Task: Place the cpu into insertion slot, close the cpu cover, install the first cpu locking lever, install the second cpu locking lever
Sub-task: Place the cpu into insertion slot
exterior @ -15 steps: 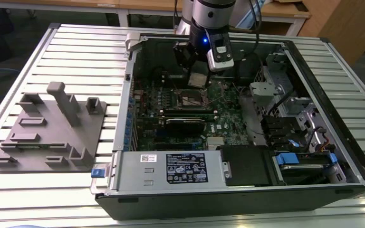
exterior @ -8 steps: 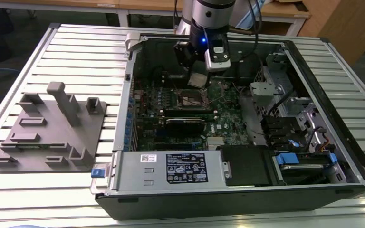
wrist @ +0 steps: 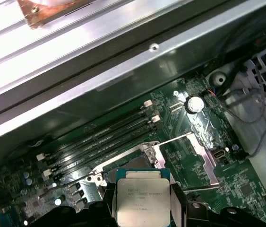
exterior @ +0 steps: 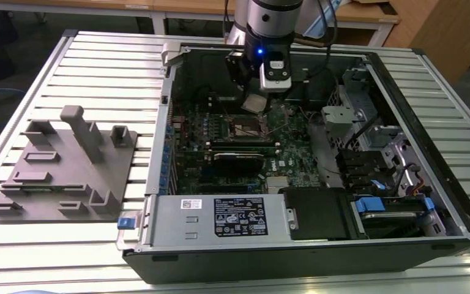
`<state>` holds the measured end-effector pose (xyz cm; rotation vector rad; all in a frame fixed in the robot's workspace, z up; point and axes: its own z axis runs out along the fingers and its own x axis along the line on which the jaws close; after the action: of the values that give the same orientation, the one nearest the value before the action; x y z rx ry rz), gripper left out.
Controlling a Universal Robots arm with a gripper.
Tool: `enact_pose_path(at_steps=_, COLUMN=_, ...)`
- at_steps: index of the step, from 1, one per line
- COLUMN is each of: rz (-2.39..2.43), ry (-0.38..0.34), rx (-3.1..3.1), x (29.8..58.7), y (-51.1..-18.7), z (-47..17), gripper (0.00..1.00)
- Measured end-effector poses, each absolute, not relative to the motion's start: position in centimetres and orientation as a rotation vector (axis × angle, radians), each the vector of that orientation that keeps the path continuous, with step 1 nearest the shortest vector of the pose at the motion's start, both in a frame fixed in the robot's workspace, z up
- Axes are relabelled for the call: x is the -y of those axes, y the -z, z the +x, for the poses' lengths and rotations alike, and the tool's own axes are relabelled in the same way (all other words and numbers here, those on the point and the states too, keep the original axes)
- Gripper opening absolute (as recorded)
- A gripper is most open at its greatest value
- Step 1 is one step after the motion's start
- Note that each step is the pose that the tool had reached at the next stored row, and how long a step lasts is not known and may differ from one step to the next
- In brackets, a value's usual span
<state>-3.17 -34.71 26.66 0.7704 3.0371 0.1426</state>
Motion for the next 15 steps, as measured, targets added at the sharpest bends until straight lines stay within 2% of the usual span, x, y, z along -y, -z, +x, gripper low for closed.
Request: enact_pose_path(at_steps=15, rz=0.874, ry=-0.142, rx=-3.006, x=34.71, y=-26.65, z=-3.17, gripper=0.54)
